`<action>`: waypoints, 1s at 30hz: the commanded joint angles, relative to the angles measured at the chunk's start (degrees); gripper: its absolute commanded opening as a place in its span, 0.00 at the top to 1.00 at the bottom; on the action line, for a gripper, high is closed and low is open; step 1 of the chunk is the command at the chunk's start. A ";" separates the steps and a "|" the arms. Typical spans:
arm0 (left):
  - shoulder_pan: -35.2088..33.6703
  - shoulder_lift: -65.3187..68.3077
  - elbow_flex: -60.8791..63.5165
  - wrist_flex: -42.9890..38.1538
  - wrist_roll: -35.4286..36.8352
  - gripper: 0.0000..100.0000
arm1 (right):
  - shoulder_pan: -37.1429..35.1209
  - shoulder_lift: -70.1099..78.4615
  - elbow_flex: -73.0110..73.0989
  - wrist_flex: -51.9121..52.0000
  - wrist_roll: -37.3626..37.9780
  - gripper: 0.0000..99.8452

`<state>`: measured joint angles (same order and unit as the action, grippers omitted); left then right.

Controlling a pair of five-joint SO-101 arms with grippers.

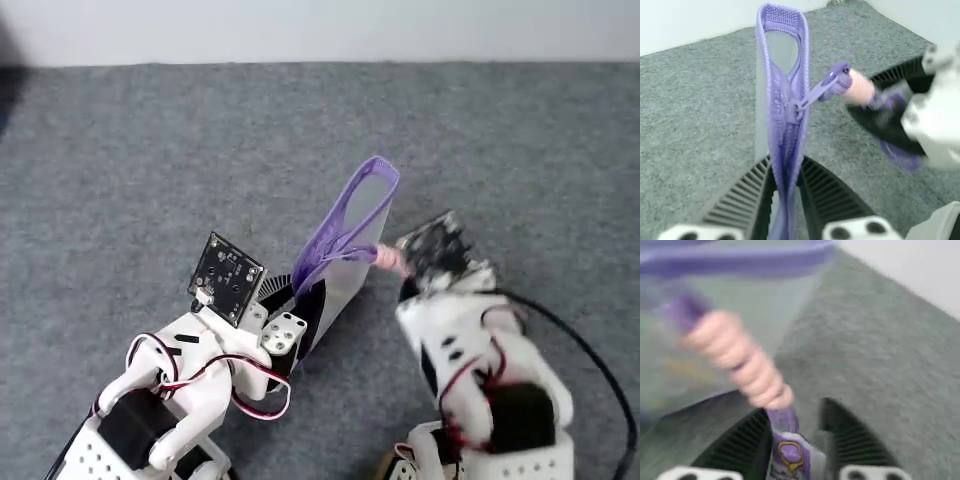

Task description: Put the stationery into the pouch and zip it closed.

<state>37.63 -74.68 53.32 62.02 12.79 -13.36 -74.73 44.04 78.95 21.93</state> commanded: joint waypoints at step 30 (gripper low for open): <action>0.00 -1.67 1.19 -0.09 -0.44 0.99 | -17.98 -4.26 1.85 -12.97 0.44 0.87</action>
<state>37.54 -75.82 54.90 62.02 12.88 -29.71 -82.99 46.15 68.57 22.29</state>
